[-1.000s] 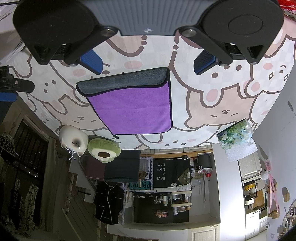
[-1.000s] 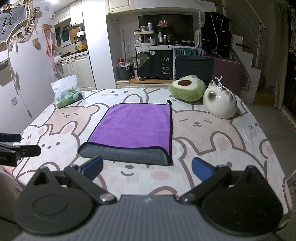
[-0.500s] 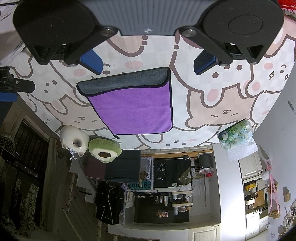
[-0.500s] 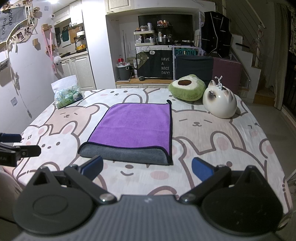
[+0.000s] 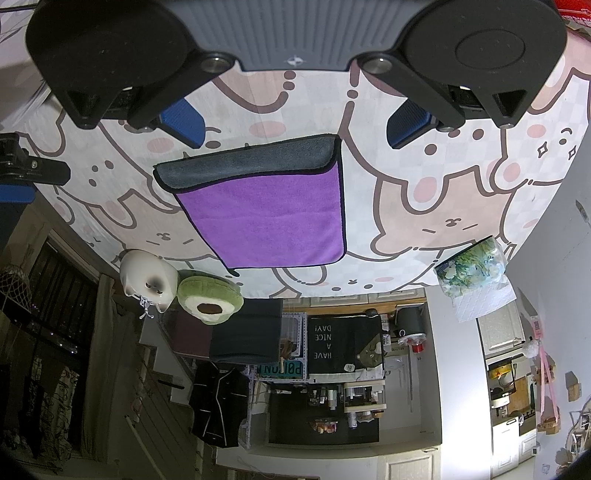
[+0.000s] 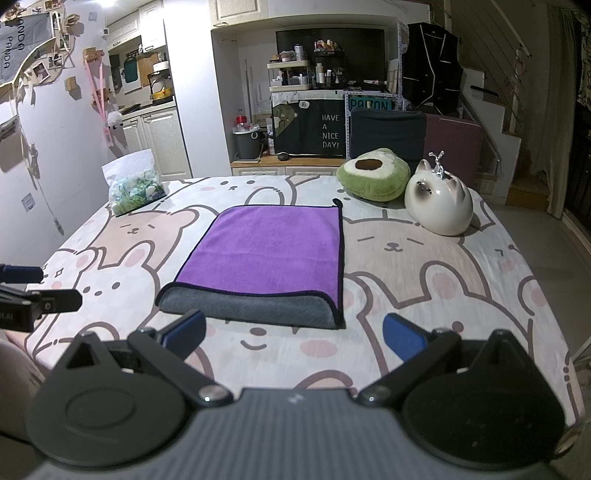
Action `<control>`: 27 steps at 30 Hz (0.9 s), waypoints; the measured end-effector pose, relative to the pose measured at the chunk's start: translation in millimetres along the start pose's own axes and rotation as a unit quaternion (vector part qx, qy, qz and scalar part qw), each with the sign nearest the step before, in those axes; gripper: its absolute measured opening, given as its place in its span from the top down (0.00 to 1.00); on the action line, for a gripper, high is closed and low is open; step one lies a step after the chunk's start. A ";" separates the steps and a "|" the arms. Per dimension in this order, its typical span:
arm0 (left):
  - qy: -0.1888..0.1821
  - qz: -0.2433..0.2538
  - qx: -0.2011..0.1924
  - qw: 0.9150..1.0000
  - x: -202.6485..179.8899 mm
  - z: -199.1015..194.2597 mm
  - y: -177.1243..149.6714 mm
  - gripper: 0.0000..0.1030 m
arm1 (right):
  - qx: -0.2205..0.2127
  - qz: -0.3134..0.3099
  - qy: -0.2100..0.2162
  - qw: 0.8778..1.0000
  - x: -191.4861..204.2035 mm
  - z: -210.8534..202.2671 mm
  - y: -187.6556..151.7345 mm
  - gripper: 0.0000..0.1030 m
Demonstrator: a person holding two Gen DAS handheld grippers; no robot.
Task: Fold towel
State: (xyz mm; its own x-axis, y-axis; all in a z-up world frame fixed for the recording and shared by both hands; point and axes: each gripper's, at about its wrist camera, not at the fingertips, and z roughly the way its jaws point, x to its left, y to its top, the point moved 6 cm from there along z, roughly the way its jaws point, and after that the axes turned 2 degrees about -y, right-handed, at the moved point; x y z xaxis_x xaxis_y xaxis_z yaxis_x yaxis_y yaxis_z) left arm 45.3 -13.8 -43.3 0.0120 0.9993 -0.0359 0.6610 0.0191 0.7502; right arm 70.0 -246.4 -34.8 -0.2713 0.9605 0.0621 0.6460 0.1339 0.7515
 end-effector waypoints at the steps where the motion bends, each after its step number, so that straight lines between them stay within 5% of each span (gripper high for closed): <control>1: 0.000 0.000 0.000 1.000 -2.7 0.5 -0.5 0.00 | 0.000 0.000 0.000 1.000 0.1 0.0 -0.1 0.00; 27: 0.005 0.001 0.011 1.000 2.4 19.0 25.1 0.00 | 0.010 -0.011 0.004 1.000 -2.4 14.6 11.3 0.00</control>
State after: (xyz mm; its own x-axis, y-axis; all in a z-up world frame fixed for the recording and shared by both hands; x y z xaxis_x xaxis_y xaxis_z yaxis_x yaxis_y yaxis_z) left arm 76.2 -11.5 -37.1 0.0053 0.9996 -0.0278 0.6767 0.0169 0.7361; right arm 88.4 -243.6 -36.0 -0.2917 0.9552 0.0508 0.6534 0.1602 0.7399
